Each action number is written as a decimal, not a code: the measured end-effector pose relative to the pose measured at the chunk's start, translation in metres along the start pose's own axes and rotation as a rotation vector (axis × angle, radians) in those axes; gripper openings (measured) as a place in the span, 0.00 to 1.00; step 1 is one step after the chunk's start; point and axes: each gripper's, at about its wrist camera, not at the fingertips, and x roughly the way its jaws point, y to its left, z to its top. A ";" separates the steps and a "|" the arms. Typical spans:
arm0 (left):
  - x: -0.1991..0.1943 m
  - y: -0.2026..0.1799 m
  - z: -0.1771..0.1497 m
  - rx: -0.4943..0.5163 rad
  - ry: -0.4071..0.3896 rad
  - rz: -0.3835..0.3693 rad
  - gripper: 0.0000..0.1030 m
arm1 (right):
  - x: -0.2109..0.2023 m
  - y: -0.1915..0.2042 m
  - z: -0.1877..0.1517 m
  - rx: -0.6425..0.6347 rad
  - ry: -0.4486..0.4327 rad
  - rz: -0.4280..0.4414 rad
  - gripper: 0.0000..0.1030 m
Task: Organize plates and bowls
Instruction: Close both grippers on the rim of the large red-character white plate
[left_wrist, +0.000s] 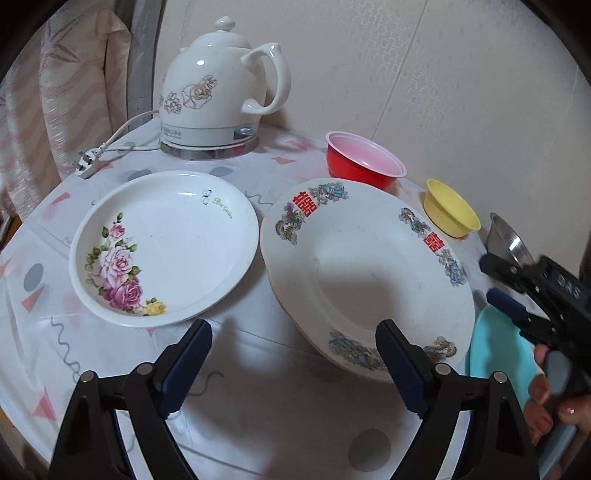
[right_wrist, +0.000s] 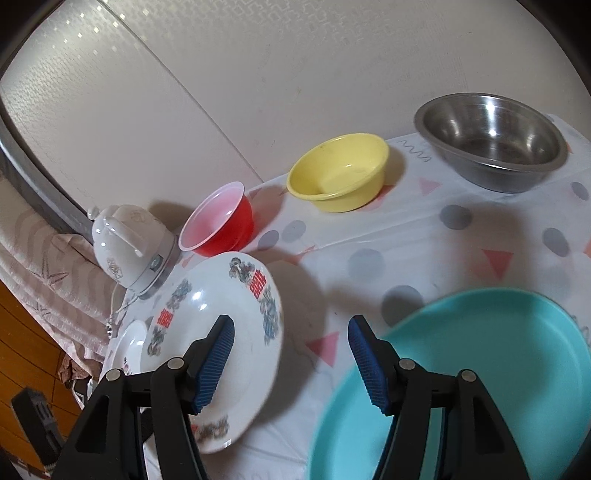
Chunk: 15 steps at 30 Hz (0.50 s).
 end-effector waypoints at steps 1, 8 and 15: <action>0.001 0.000 0.001 0.003 0.000 -0.002 0.85 | 0.005 0.001 0.001 -0.001 0.008 -0.005 0.63; 0.010 -0.004 0.003 0.016 0.006 -0.019 0.80 | 0.034 0.012 0.000 -0.029 0.058 -0.031 0.63; 0.019 -0.008 0.005 0.043 0.022 -0.028 0.66 | 0.044 0.019 -0.004 -0.044 0.067 -0.050 0.57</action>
